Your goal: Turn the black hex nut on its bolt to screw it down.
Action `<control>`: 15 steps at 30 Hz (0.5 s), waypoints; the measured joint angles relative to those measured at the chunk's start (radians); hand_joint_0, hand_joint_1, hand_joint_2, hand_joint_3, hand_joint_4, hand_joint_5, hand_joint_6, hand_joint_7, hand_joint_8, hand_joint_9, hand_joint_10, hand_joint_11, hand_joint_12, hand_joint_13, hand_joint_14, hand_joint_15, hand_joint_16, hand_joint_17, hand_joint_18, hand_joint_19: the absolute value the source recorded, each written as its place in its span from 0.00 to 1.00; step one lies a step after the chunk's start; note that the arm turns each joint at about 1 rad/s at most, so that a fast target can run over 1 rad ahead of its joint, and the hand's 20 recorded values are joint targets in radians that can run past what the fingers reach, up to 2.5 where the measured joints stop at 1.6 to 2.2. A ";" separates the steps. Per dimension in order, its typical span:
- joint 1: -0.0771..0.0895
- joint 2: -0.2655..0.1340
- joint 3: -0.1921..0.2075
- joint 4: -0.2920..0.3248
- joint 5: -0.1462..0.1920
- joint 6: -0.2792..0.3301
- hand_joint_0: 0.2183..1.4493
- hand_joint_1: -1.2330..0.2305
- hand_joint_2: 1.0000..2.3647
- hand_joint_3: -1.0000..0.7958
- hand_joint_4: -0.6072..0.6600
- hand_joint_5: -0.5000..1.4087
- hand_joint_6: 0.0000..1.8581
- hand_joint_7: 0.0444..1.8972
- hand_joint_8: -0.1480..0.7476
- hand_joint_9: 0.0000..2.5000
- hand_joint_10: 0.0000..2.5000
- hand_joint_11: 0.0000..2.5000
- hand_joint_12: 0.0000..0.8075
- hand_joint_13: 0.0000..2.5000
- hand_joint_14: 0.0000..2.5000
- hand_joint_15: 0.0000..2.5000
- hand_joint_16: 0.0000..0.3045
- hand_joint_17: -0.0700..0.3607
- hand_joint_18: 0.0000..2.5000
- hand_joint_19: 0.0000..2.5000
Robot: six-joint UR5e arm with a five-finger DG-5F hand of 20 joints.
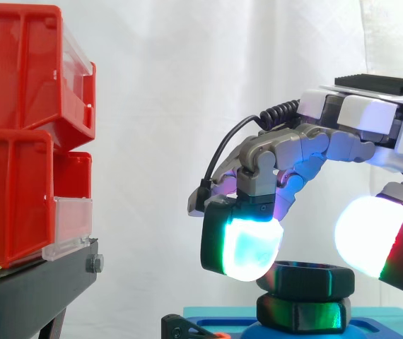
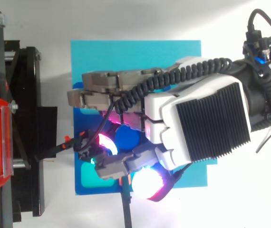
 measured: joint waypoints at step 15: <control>-0.032 0.000 0.000 0.004 -0.046 0.000 0.24 0.70 0.00 0.28 0.45 0.28 0.27 0.56 0.51 0.47 0.00 0.14 0.38 0.28 0.00 0.07 0.15 0.39 0.25 0.19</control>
